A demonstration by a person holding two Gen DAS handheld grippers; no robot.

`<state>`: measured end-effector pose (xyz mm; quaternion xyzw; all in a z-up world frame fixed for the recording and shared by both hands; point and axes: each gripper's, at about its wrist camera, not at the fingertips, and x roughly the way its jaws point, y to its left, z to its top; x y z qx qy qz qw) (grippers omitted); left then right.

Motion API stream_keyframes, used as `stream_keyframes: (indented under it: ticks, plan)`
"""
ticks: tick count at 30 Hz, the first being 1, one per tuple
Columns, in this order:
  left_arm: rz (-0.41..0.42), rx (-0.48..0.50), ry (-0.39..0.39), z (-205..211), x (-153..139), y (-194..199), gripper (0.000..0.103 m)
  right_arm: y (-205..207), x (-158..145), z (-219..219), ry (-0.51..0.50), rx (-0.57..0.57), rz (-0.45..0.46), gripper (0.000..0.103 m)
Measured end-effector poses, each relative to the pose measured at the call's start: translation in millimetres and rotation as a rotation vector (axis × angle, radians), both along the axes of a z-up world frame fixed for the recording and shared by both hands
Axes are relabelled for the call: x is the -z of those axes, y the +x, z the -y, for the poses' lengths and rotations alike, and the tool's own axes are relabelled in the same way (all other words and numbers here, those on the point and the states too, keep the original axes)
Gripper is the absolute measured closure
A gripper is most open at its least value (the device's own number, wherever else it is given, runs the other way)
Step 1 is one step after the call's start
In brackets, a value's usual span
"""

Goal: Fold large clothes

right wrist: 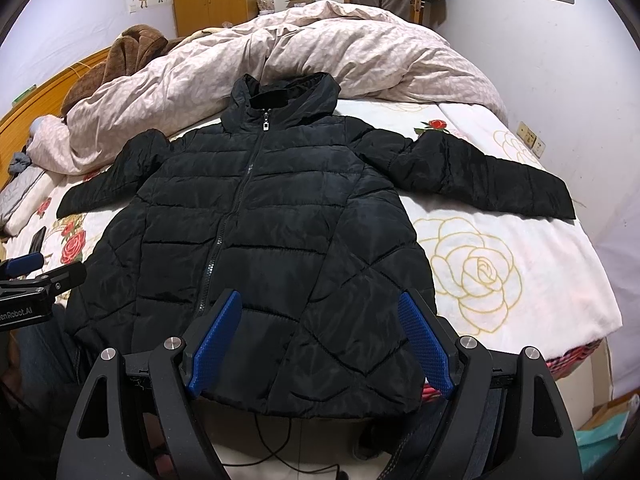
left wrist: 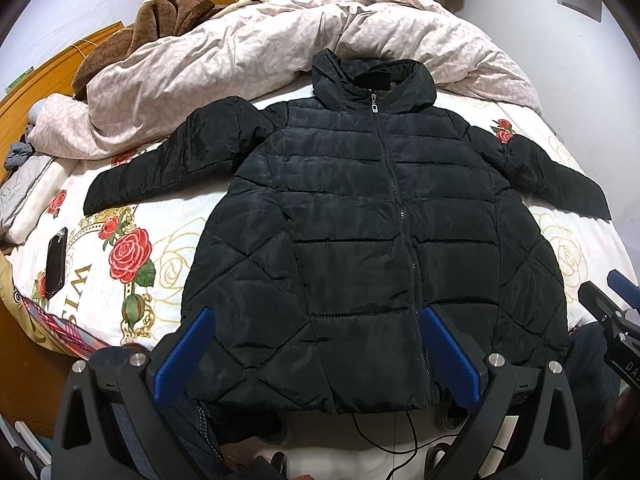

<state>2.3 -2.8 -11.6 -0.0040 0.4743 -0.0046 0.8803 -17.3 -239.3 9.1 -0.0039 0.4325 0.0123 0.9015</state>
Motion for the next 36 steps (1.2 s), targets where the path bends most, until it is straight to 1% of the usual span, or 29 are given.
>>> stream_keyframes:
  ticks: [36]
  plan:
    - [-0.007,-0.005,0.001,-3.7,2.8,-1.1,0.0,-2.2,2.1,-1.3,-0.005,0.001,-0.004,0.022]
